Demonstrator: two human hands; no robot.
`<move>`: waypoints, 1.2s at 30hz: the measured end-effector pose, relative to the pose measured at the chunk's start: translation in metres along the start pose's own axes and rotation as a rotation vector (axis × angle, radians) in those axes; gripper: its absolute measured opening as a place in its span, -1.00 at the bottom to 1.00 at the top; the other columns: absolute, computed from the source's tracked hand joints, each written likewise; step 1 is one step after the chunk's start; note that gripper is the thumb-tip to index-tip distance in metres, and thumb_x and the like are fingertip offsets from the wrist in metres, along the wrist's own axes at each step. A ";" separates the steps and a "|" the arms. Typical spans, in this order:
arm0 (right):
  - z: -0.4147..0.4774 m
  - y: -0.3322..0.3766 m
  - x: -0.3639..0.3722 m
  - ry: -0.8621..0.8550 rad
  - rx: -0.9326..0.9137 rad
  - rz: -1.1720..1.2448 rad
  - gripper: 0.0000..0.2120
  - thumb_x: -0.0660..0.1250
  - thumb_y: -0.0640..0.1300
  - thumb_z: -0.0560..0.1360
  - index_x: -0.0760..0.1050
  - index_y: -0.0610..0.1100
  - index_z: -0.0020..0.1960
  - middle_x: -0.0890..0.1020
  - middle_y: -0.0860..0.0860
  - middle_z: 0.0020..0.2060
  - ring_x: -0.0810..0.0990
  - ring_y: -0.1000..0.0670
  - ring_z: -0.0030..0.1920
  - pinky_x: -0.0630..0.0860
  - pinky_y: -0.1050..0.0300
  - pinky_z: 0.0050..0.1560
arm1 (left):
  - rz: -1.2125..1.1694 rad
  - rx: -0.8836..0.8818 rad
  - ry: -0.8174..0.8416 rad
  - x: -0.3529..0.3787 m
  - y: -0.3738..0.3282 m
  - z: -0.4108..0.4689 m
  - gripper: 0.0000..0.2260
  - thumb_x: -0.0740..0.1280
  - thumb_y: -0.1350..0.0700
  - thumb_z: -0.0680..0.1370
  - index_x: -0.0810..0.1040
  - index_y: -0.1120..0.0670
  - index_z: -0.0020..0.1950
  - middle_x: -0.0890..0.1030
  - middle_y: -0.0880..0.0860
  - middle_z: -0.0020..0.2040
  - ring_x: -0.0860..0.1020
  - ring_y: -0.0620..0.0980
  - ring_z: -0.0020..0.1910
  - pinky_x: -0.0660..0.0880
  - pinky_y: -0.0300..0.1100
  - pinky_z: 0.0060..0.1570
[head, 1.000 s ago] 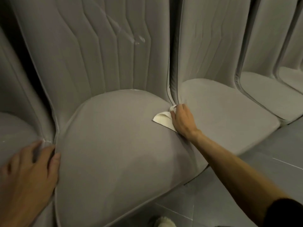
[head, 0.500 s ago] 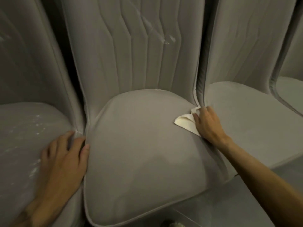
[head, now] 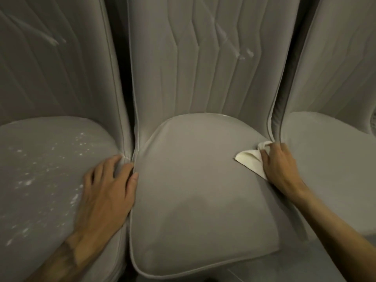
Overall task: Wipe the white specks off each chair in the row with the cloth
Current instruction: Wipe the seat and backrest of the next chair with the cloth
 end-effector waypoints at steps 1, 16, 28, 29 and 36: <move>-0.001 -0.004 0.000 -0.011 0.019 -0.006 -0.73 0.24 -0.11 0.63 0.47 -0.36 0.06 0.53 -0.33 0.03 0.49 -0.34 0.04 0.40 -0.13 0.03 | -0.004 -0.001 0.000 0.000 0.000 0.000 -0.69 0.13 -0.05 0.66 0.58 0.05 0.21 0.49 0.20 0.37 0.47 0.25 0.29 0.34 0.18 0.23; 0.095 0.075 0.055 -0.100 0.009 0.086 -0.70 0.17 -0.25 0.59 0.55 -0.24 0.24 0.56 -0.23 0.13 0.47 -0.23 0.15 0.37 0.00 0.22 | -0.015 0.009 -0.040 -0.001 0.003 0.015 -0.70 0.16 -0.10 0.62 0.59 0.01 0.14 0.53 0.11 0.19 0.50 0.19 0.12 0.38 0.13 0.10; 0.112 0.088 0.070 -0.025 -0.055 0.132 -0.70 0.13 -0.22 0.55 0.58 -0.15 0.17 0.56 -0.18 0.06 0.50 -0.24 0.09 0.41 -0.01 0.17 | 0.076 -0.051 -0.035 0.012 0.006 0.070 -0.69 0.09 -0.11 0.64 0.50 0.06 0.06 0.32 0.10 -0.08 0.36 0.15 -0.11 0.35 0.11 -0.11; 0.114 0.101 0.079 -0.005 -0.040 0.174 -0.71 0.16 -0.22 0.54 0.60 -0.15 0.14 0.58 -0.18 0.05 0.51 -0.25 0.09 0.39 0.01 0.17 | 0.082 -0.053 -0.035 0.013 0.007 0.070 -0.70 0.08 -0.11 0.64 0.50 0.06 0.06 0.31 0.09 -0.08 0.35 0.15 -0.11 0.34 0.11 -0.11; 0.089 0.209 0.086 0.192 -0.466 0.258 -0.73 0.15 -0.17 0.58 0.56 -0.10 0.19 0.57 -0.15 0.15 0.52 -0.19 0.17 0.44 0.00 0.22 | 0.070 -0.042 -0.065 0.014 0.008 0.069 -0.72 0.10 -0.09 0.64 0.50 0.06 0.07 0.30 0.08 -0.07 0.33 0.14 -0.12 0.30 0.09 -0.13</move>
Point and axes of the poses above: each hand's wrist, its own z-axis towards the middle knuckle, its own x-axis out of the palm, y = z × x, the point moved 9 cm from there along z, towards the middle knuckle
